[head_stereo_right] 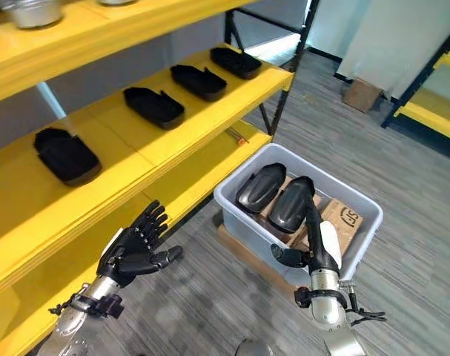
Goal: Move parts from the plastic box to the shelf.
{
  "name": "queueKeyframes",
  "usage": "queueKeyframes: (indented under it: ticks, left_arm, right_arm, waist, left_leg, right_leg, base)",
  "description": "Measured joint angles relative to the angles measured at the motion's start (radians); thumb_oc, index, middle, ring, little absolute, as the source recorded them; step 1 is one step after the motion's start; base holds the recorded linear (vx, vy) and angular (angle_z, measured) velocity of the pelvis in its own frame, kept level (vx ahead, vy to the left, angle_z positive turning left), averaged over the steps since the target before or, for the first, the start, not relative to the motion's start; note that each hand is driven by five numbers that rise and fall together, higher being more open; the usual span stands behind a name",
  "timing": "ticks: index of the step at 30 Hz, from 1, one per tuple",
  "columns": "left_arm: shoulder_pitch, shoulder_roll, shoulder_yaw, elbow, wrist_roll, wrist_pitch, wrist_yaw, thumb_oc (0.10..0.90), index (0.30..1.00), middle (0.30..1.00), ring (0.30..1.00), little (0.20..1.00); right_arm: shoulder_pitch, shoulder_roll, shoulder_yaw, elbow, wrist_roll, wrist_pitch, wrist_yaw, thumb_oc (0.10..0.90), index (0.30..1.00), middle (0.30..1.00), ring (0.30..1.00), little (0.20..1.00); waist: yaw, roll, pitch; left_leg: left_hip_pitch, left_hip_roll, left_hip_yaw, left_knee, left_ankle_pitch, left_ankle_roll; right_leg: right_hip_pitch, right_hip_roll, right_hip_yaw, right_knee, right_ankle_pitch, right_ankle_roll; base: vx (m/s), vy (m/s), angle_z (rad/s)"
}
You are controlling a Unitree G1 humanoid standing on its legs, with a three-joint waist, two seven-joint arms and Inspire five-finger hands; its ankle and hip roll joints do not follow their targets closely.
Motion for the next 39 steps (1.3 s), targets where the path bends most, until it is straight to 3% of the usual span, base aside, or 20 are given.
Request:
queueKeyframes:
  ticks: [3, 5, 6, 7, 8, 9, 10, 11, 13, 15, 18, 20, 23, 24, 27, 29, 31, 36, 38, 39]
  left_arm:
    - [-0.017, -0.024, 0.014, 0.002, -0.071, 0.000, 0.026, 0.900, 1.000, 1.000, 1.000, 1.000]
    - [-0.028, -0.042, 0.023, 0.002, -0.074, 0.002, 0.043, 0.900, 1.000, 1.000, 1.000, 1.000]
    - [-0.041, -0.044, 0.004, 0.001, -0.068, 0.006, 0.040, 0.900, 1.000, 1.000, 1.000, 1.000]
    - [-0.044, -0.046, -0.009, 0.000, -0.063, 0.006, 0.040, 0.900, 1.000, 1.000, 1.000, 1.000]
    - [-0.048, -0.043, -0.018, 0.000, -0.063, 0.006, 0.043, 0.900, 1.000, 1.000, 1.000, 1.000]
    - [-0.051, -0.047, -0.018, 0.000, -0.063, 0.006, 0.053, 0.900, 1.000, 1.000, 1.000, 1.000]
    - [-0.051, -0.048, -0.019, 0.000, -0.063, 0.006, 0.054, 0.900, 1.000, 1.000, 1.000, 1.000]
    - [-0.049, -0.046, -0.019, -0.002, -0.062, 0.005, 0.061, 0.900, 1.000, 1.000, 1.000, 1.000]
    - [-0.046, -0.047, -0.017, -0.009, -0.052, 0.004, 0.064, 0.900, 1.000, 1.000, 1.000, 1.000]
    - [-0.048, -0.047, -0.017, -0.023, -0.022, 0.004, 0.058, 0.900, 1.000, 1.000, 1.000, 1.000]
    - [-0.094, -0.050, -0.029, 0.000, -0.017, -0.004, 0.031, 0.900, 1.000, 1.000, 1.000, 1.000]
    - [-0.098, -0.046, -0.053, 0.011, -0.014, -0.005, 0.030, 0.900, 1.000, 1.000, 1.000, 1.000]
    - [-0.118, -0.047, -0.078, 0.010, -0.013, -0.011, 0.033, 0.900, 1.000, 1.000, 1.000, 1.000]
    - [-0.130, -0.045, -0.078, 0.015, -0.003, -0.013, 0.033, 0.900, 1.000, 1.000, 1.000, 1.000]
    - [-0.144, -0.036, -0.067, 0.008, 0.016, -0.014, 0.034, 0.900, 1.000, 1.000, 1.000, 1.000]
    - [-0.136, -0.026, -0.034, 0.008, 0.017, -0.013, 0.039, 0.900, 1.000, 1.000, 1.000, 1.000]
    - [-0.137, -0.007, -0.026, 0.005, 0.021, -0.013, 0.040, 0.900, 1.000, 1.000, 1.000, 1.000]
    - [-0.120, -0.002, -0.011, 0.004, 0.052, -0.011, 0.034, 0.900, 1.000, 1.000, 1.000, 1.000]
    - [-0.092, -0.003, 0.009, -0.002, 0.057, 0.004, 0.032, 0.900, 1.000, 1.000, 1.000, 1.000]
    - [-0.063, -0.005, 0.023, -0.006, 0.064, 0.009, 0.035, 0.900, 1.000, 1.000, 1.000, 1.000]
  right_arm:
    - [0.010, -0.010, 0.009, -0.003, -0.001, 0.011, 0.004, 0.900, 1.000, 1.000, 1.000, 1.000]
    - [0.011, -0.010, 0.009, -0.003, -0.004, 0.012, 0.003, 0.900, 1.000, 1.000, 1.000, 1.000]
    - [0.010, -0.023, 0.007, -0.004, -0.005, 0.012, 0.003, 0.900, 1.000, 1.000, 1.000, 1.000]
    - [0.008, -0.041, 0.007, -0.004, -0.022, 0.009, 0.003, 0.900, 1.000, 1.000, 1.000, 1.000]
    - [0.002, -0.049, 0.008, -0.003, -0.041, -0.002, 0.002, 0.900, 1.000, 1.000, 1.000, 1.000]
    - [0.002, -0.049, 0.015, -0.003, -0.045, -0.007, 0.004, 0.900, 1.000, 1.000, 1.000, 1.000]
    - [0.002, -0.048, 0.016, -0.003, -0.046, -0.008, 0.004, 0.900, 1.000, 1.000, 1.000, 1.000]
    - [-0.004, -0.044, 0.019, 0.000, -0.079, -0.044, 0.006, 0.900, 1.000, 1.000, 1.000, 1.000]
    - [-0.026, -0.043, 0.030, 0.001, -0.102, -0.079, 0.007, 0.900, 1.000, 1.000, 1.000, 1.000]
    - [-0.030, -0.042, 0.041, 0.000, -0.117, -0.105, 0.008, 0.900, 1.000, 1.000, 1.000, 1.000]
    - [-0.028, 0.014, 0.047, 0.010, -0.119, -0.105, -0.009, 0.900, 1.000, 1.000, 1.000, 1.000]
    - [-0.046, 0.021, 0.090, 0.023, -0.132, -0.106, -0.004, 0.900, 1.000, 1.000, 1.000, 1.000]
    - [-0.050, 0.016, 0.094, 0.023, -0.134, -0.105, -0.004, 0.900, 1.000, 1.000, 1.000, 1.000]
    - [-0.047, 0.030, 0.092, 0.025, -0.132, -0.104, -0.006, 0.900, 1.000, 1.000, 1.000, 1.000]
    - [-0.028, 0.045, 0.094, 0.014, -0.134, -0.103, -0.003, 0.900, 1.000, 1.000, 1.000, 1.000]
    - [-0.015, 0.087, 0.096, -0.013, -0.135, -0.100, 0.008, 0.900, 1.000, 1.000, 1.000, 1.000]
    - [-0.020, 0.100, 0.095, -0.027, -0.138, -0.098, 0.008, 0.900, 1.000, 1.000, 1.000, 1.000]
    - [-0.060, 0.108, 0.095, -0.027, -0.139, -0.082, 0.011, 0.900, 1.000, 1.000, 1.000, 1.000]
    - [-0.093, 0.110, 0.104, -0.021, -0.138, -0.077, 0.021, 0.900, 1.000, 1.000, 1.000, 1.000]
    - [-0.113, 0.110, 0.123, -0.007, -0.138, -0.078, 0.030, 0.900, 1.000, 1.000, 1.000, 1.000]
  waist:
    - [-0.018, -0.034, 0.011]
    - [-0.027, -0.042, 0.013]
    - [-0.053, -0.054, 0.021]
    - [-0.072, -0.046, 0.023]
    - [-0.084, -0.022, 0.038]
    - [-0.086, -0.026, 0.042]
    - [-0.086, -0.026, 0.042]
    - [-0.056, -0.033, 0.047]
    - [-0.045, -0.023, 0.057]
    - [-0.022, -0.013, 0.060]
    - [-0.031, -0.002, 0.078]
    - [0.020, 0.010, 0.093]
    - [-0.010, 0.054, 0.091]
    - [-0.025, 0.047, 0.092]
    - [-0.030, 0.007, 0.090]
    - [-0.031, 0.006, 0.091]
    - [-0.023, 0.005, 0.091]
    - [-0.003, 0.002, 0.089]
    - [0.032, -0.001, 0.089]
    - [0.057, -0.008, 0.087]
  left_leg:
    - [0.019, 0.053, 0.018, 0.012, 0.064, 0.046]
    - [0.011, 0.108, 0.004, 0.056, 0.106, 0.046]
    - [-0.008, 0.096, -0.045, 0.064, 0.067, -0.011]
    - [0.006, 0.046, -0.062, -0.010, 0.088, -0.009]
    - [0.038, 0.046, -0.092, -0.038, 0.150, 0.005]
    - [0.044, 0.048, -0.151, -0.030, 0.158, 0.007]
    - [0.044, 0.048, -0.157, -0.029, 0.159, 0.007]
    - [0.054, 0.006, -0.365, -0.019, 0.075, -0.007]
    - [0.041, -0.097, -0.527, -0.075, -0.018, -0.013]
    - [-0.003, -0.154, -0.565, -0.108, -0.031, -0.006]
    - [-0.116, -0.150, -0.573, -0.121, -0.003, -0.030]
    - [-0.154, -0.142, -0.611, -0.105, 0.005, -0.009]
    - [-0.078, -0.146, -0.579, -0.093, -0.022, 0.039]
    - [-0.062, -0.158, -0.546, -0.122, 0.049, 0.017]
    - [-0.035, -0.227, -0.471, -0.153, 0.051, 0.060]
    - [0.004, -0.272, -0.441, -0.156, 0.026, 0.088]
    - [0.022, -0.284, -0.421, -0.156, 0.010, 0.094]
    - [0.048, -0.284, -0.337, -0.145, -0.023, 0.107]
    - [0.075, -0.245, -0.233, -0.164, -0.028, 0.108]
    - [0.100, -0.230, -0.173, -0.171, -0.037, 0.113]
  right_leg:
    - [0.019, 0.058, 0.008, -0.017, -0.015, -0.011]
    - [0.028, 0.102, 0.024, -0.032, -0.014, -0.045]
    - [0.036, 0.110, 0.055, -0.046, -0.012, -0.075]
    - [0.026, 0.116, 0.068, -0.043, -0.010, -0.077]
    - [0.024, 0.151, 0.099, -0.032, -0.012, -0.083]
    - [0.022, 0.155, 0.117, -0.024, -0.013, -0.084]
    - [0.022, 0.155, 0.119, -0.024, -0.014, -0.085]
    - [0.003, 0.165, 0.224, -0.014, -0.013, -0.102]
    - [0.006, 0.179, 0.327, -0.079, 0.046, -0.092]
    - [0.014, 0.182, 0.358, -0.147, 0.083, -0.077]
    - [0.022, 0.182, 0.347, -0.168, 0.084, -0.082]
    - [-0.009, 0.165, 0.423, -0.132, 0.080, -0.074]
    - [-0.009, 0.133, 0.433, -0.123, 0.080, -0.011]
    - [-0.009, 0.114, 0.439, -0.116, 0.077, 0.017]
    - [0.002, 0.022, 0.420, -0.166, 0.115, 0.047]
    - [0.059, -0.022, 0.381, -0.234, 0.178, 0.104]
    - [0.067, -0.033, 0.380, -0.240, 0.187, 0.113]
    - [0.051, -0.025, 0.317, -0.248, 0.245, 0.086]
    - [0.022, -0.004, 0.184, -0.258, 0.305, 0.042]
    - [0.011, -0.003, 0.065, -0.207, 0.238, 0.005]
  base:
    - [-0.07, -0.325, -0.47]
    - [-0.04, -0.271, -0.56]
    - [-0.02, -0.221, -0.58]
    - [0.07, -0.167, -0.85]
    - [0.09, -0.021, -0.78]
    - [0.06, -0.024, -0.68]
    - [-0.01, -0.002, -0.98]
    - [0.07, 0.037, -1.34]
    - [0.14, 0.092, -1.60]
    - [0.17, 0.198, -0.99]
    - [0.16, 0.258, -0.25]
    - [0.22, 0.304, -1.18]
    - [0.17, 0.224, -0.79]
    - [0.12, 0.197, -0.41]
    - [0.10, 0.180, -0.43]
    - [0.10, 0.243, -0.27]
    - [0.10, 0.226, -0.28]
    - [0.05, 0.158, -0.56]
    - [0.08, 0.057, -1.32]
    - [0.03, -0.005, -1.35]
